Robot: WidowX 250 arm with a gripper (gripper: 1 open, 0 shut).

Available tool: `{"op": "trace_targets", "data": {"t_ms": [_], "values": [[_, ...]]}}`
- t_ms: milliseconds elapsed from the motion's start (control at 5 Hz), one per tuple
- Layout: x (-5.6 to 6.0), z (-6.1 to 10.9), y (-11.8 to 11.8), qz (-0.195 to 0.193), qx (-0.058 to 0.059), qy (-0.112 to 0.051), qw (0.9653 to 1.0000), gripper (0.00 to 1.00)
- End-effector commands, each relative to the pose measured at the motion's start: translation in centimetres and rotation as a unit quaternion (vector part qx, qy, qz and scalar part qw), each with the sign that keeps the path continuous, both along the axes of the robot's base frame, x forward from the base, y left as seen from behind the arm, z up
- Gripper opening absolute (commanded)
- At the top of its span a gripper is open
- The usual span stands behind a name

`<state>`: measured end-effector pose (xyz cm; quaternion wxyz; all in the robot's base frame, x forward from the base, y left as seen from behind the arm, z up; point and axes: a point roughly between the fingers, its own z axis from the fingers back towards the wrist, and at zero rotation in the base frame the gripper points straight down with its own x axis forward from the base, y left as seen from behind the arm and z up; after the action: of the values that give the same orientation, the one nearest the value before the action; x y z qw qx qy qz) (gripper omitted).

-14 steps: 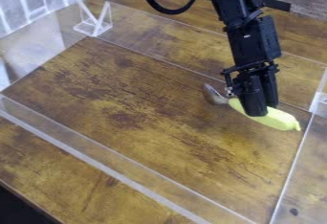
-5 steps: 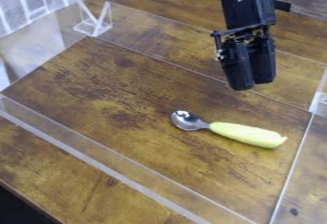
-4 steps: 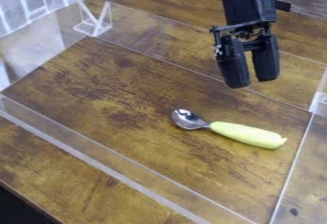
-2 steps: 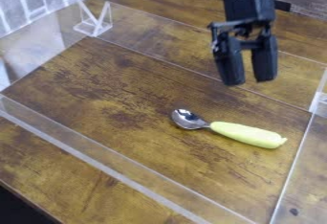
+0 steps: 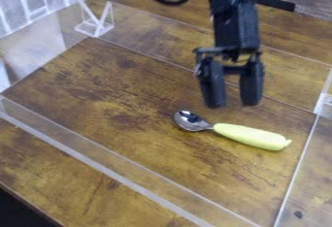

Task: Move the green spoon to the right

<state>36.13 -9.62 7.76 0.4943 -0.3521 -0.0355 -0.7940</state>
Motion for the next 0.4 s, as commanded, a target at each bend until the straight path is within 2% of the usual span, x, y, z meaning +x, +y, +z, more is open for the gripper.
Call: {"op": "trace_targets", "data": {"t_ms": [0,200], "values": [[-0.23,1.39,1.24,0.01,-0.005,-0.043,0.999,0.0],[-0.44,2.04,0.97,-0.025,-0.004,-0.043,0.9988,0.0]]}}
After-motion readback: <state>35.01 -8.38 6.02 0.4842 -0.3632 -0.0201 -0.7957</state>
